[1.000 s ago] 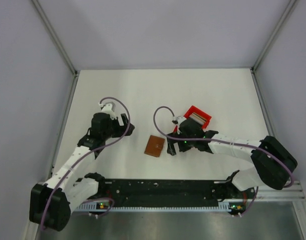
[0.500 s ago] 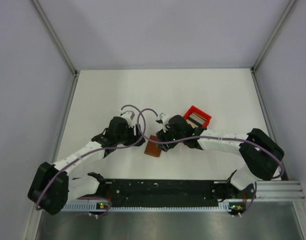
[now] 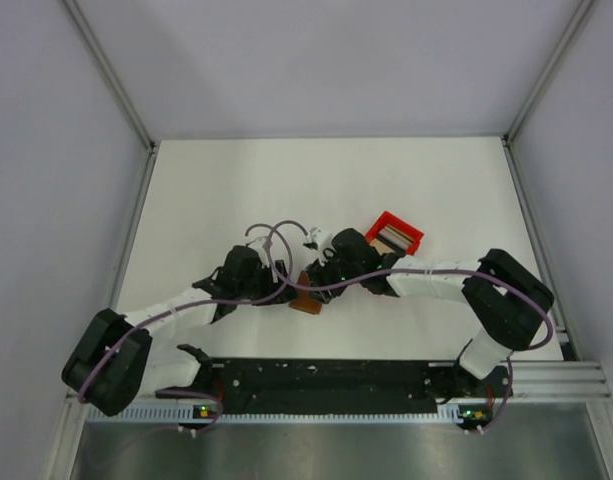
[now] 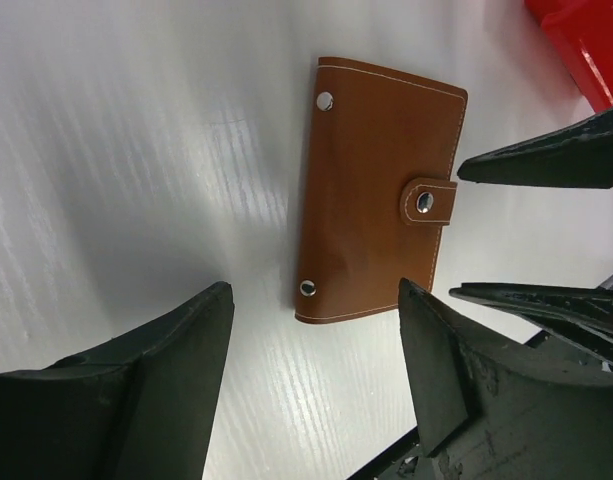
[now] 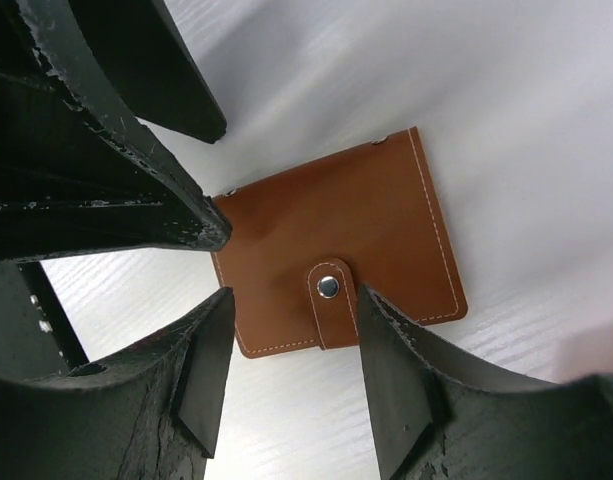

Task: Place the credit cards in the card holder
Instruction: Open the card holder at the center of the board.

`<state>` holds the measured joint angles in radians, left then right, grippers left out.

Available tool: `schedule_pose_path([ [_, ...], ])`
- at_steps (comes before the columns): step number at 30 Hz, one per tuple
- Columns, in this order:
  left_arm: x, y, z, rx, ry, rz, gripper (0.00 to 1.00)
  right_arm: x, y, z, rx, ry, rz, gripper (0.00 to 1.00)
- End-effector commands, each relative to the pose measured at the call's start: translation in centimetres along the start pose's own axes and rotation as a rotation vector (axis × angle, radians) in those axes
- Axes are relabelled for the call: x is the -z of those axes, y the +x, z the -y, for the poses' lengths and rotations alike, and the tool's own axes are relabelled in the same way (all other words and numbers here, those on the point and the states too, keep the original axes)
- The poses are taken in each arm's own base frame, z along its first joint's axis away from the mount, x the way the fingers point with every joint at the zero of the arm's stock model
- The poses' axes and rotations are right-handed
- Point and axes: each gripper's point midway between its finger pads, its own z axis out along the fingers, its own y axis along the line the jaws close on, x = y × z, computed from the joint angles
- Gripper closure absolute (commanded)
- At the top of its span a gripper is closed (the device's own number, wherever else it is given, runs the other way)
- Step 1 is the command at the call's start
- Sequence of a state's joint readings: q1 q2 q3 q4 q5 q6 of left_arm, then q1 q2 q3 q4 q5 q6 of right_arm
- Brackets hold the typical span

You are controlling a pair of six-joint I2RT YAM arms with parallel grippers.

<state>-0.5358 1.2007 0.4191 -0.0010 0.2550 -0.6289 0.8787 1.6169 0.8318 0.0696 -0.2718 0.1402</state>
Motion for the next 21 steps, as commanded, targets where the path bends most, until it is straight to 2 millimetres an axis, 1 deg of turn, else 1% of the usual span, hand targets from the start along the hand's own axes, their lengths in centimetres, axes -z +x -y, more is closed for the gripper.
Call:
schedule_pose_path([
  [1,-0.7,-0.1,1.4,0.045,0.077,0.003,0.28,-0.6,0.2,-0.2,-0.025,-0.079,-0.013,0.48],
  [3,-1.0,0.3,1.2,0.049,0.068,-0.015,0.26,-0.6,0.7,0.4,-0.067,-0.089,-0.026,0.48],
  [7,-1.4,1.0,1.0,0.039,0.072,-0.051,0.24,-0.5,1.6,0.3,-0.107,-0.112,-0.038,0.47],
  [11,-1.7,2.1,1.1,0.034,0.094,-0.103,0.25,-1.3,3.5,0.6,-0.178,-0.108,-0.086,0.47],
  [13,-1.8,2.6,1.3,0.038,0.123,-0.120,0.31,-1.6,4.6,0.6,-0.214,-0.106,-0.100,0.48],
  [15,-1.8,3.0,1.6,0.046,0.149,-0.129,0.34,-1.7,5.3,0.5,-0.247,-0.105,-0.097,0.48],
  [16,-1.8,3.0,1.8,0.043,0.160,-0.127,0.38,-1.7,5.7,0.5,-0.258,-0.109,-0.095,0.48],
  [18,-1.9,3.2,1.7,0.050,0.160,-0.126,0.48,-1.6,6.1,0.5,-0.273,-0.103,-0.092,0.48],
  [20,-2.0,3.1,1.6,0.047,0.156,-0.122,0.65,-1.5,6.1,0.3,-0.278,-0.113,-0.090,0.49],
  [21,-2.0,2.9,1.5,0.041,0.147,-0.120,0.72,-1.4,6.1,0.2,-0.273,-0.120,-0.087,0.49],
])
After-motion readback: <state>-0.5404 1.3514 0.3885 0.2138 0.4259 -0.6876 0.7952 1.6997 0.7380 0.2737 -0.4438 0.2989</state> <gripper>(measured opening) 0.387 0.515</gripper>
